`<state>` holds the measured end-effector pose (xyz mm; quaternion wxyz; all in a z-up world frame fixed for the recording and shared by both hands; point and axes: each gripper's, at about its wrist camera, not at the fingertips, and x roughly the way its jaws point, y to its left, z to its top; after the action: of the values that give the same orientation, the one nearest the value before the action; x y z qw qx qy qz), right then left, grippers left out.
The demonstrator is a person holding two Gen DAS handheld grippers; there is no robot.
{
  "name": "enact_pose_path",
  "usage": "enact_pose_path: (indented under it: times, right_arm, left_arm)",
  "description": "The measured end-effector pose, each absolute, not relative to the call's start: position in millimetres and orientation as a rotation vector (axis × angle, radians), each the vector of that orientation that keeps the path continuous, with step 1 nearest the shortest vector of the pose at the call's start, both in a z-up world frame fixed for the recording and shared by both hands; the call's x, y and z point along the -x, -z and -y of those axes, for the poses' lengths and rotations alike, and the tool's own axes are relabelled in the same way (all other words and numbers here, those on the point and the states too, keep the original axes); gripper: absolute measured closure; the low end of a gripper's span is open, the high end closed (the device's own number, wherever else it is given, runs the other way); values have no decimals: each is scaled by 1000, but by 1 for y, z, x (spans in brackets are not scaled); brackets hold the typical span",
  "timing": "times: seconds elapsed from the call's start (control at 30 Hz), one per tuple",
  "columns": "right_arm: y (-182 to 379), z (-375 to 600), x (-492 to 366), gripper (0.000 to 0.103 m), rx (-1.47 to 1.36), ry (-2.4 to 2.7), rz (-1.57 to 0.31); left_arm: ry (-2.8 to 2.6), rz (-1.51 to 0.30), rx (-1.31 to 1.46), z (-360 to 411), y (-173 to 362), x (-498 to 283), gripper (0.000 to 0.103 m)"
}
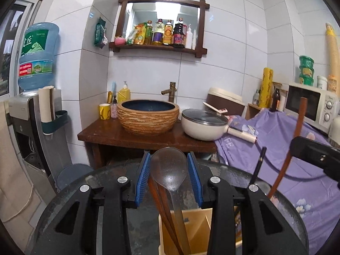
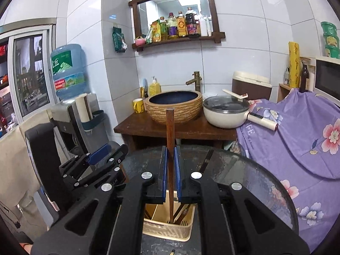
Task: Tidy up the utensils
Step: 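Lower both items into the basket and open both tools, then move the left tool to the metal spoon while the right tool approaches the black chopstick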
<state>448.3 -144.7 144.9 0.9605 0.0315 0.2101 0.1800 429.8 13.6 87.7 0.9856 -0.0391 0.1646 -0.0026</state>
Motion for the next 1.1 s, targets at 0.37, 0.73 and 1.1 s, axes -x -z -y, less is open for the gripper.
enact_pose_path:
  times: [0.37,0.73,1.1]
  right_arm:
    - [-96,145,-450,96,-85,-363,-503]
    - [-72,158,-455,94,-119,-330,-546]
    - [-53,171,-407,60,-89,-304,-555]
  left_arm:
    - [71,-413,10,-4,-52,-418,68]
    - [104,-433,-22,3,-42,-409,50]
    - [94,-527,-14,-9,-27,-356,28]
